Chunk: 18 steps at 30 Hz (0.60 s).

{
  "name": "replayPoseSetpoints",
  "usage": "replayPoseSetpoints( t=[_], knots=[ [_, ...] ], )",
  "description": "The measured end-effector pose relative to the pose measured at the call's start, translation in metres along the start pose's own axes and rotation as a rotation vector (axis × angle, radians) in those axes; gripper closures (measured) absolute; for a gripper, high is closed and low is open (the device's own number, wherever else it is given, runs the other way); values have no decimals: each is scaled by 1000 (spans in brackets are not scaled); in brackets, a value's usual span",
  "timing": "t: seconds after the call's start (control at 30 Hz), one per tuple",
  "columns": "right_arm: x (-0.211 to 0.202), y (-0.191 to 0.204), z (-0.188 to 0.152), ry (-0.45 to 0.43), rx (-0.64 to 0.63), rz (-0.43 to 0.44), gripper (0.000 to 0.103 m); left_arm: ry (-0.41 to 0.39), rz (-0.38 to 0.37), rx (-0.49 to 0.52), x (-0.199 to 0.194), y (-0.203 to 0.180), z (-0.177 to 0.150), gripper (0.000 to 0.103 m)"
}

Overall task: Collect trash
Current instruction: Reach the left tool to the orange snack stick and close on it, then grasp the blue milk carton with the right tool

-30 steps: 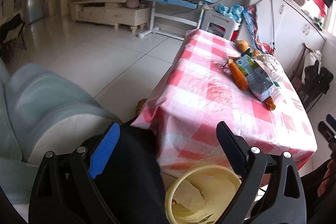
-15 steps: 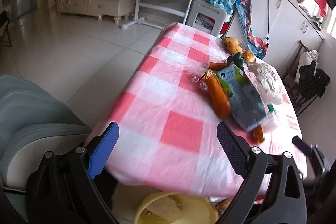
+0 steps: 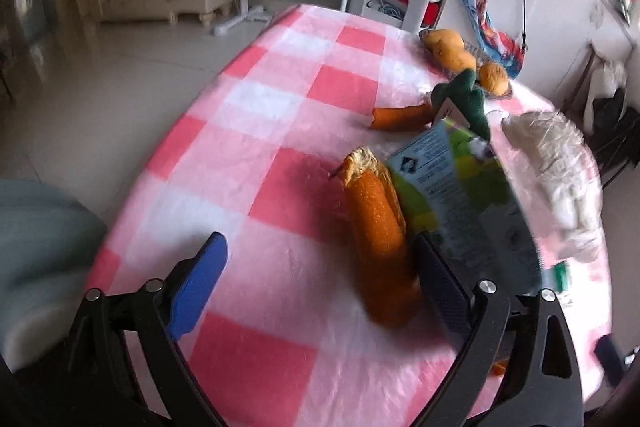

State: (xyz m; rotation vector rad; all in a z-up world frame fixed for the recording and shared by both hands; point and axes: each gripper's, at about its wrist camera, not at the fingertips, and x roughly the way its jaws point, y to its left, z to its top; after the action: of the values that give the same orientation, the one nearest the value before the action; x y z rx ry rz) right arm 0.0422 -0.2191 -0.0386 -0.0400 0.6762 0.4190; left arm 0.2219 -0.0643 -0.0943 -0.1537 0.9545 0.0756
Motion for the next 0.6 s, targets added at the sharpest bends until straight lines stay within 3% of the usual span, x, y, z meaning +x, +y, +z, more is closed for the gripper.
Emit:
replayPoseSetpoints(
  t=[0.07,0.17,0.37,0.5,0.6],
  knots=[
    [3,4,4,-3,-18,13,26,-2,-11,53,-3,-4,1,45],
    [11,11,13,-4,-47,38,26,10,-26,128,-5,-3,3,77],
    [34,15,36,-2,-75,82,26,56,-85,175,-17,36,2,82],
    [65,8,44,57,-47,78,26,50,-145,210,-23,47,-5,81],
    [82,1,42,108,-18,81,33,23,-132,222,-23,42,-8,73]
  ],
)
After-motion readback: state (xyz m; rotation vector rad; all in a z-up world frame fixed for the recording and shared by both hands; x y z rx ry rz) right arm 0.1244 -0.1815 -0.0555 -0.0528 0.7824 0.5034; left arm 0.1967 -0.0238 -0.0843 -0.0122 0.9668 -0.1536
